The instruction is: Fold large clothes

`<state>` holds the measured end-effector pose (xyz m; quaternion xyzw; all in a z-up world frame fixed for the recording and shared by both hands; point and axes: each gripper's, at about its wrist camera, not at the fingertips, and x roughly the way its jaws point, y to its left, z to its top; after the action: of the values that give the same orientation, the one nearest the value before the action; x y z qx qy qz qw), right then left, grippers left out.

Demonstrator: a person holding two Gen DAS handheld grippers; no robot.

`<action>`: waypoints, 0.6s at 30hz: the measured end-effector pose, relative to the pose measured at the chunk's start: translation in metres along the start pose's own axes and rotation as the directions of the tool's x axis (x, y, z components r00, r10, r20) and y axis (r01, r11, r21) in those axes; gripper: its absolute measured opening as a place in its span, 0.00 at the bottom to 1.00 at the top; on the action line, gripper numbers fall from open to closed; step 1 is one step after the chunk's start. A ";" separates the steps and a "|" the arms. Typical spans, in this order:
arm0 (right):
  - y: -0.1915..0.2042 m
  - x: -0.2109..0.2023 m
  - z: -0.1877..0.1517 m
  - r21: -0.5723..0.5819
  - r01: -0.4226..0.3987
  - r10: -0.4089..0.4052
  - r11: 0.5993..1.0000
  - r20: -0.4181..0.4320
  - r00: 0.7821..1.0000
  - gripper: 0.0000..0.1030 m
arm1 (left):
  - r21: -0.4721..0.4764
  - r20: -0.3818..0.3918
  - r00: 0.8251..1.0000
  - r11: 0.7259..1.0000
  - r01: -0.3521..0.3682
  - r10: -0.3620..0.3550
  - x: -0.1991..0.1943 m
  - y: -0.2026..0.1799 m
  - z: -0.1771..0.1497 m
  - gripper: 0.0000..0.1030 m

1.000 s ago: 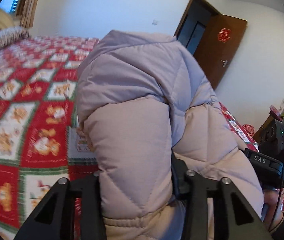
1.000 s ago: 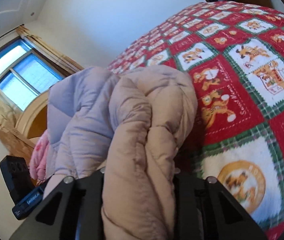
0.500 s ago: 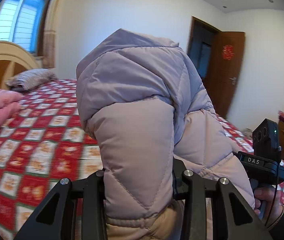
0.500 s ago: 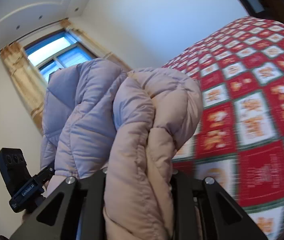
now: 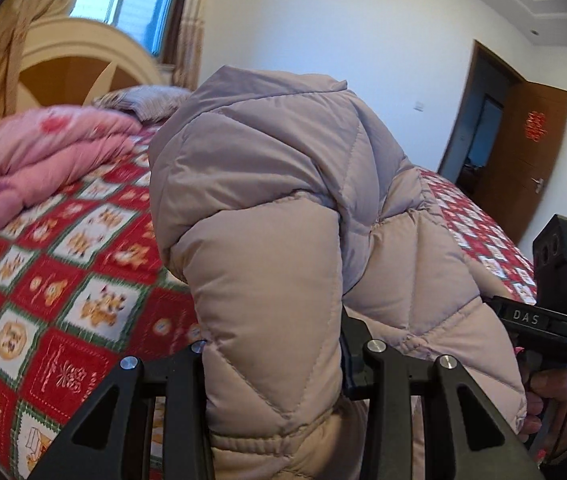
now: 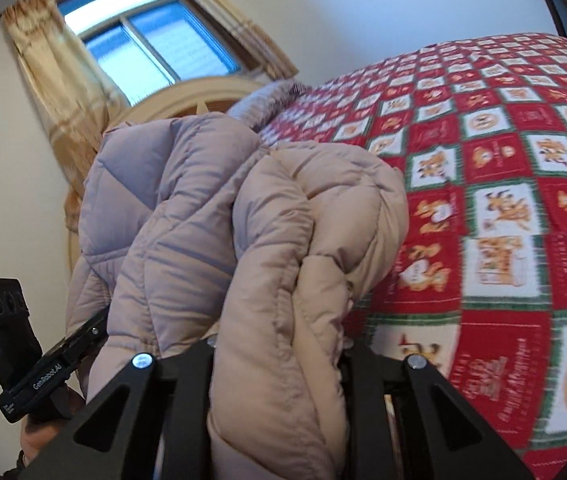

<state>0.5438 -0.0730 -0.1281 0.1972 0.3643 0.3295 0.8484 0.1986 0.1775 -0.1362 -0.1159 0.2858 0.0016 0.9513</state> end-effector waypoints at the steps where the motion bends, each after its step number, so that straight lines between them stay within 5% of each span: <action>1: 0.001 0.006 0.000 -0.008 0.008 -0.008 1.000 -0.011 1.000 0.22 | -0.010 -0.006 1.000 1.000 -0.005 0.005 0.002 0.005 -0.003 0.38; 6: 0.006 0.032 0.006 -0.065 0.052 -0.056 0.997 -0.065 0.996 0.21 | -0.049 -0.024 0.999 0.998 -0.027 0.026 0.007 0.026 -0.010 0.42; 16: 0.013 0.062 -0.002 -0.168 0.207 -0.225 0.964 -0.102 0.969 0.25 | -0.060 -0.047 0.988 0.987 -0.152 0.149 0.020 0.043 -0.020 0.88; 18: 0.010 0.065 -0.004 -0.171 0.224 -0.244 0.960 -0.109 0.964 0.26 | -0.053 -0.046 0.986 0.985 -0.163 0.160 0.022 0.044 -0.021 0.89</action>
<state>0.5700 -0.0192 -0.1568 0.0634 0.4121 0.2665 0.8690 0.2024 0.2144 -0.1753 -0.1195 0.3140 0.0845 0.9381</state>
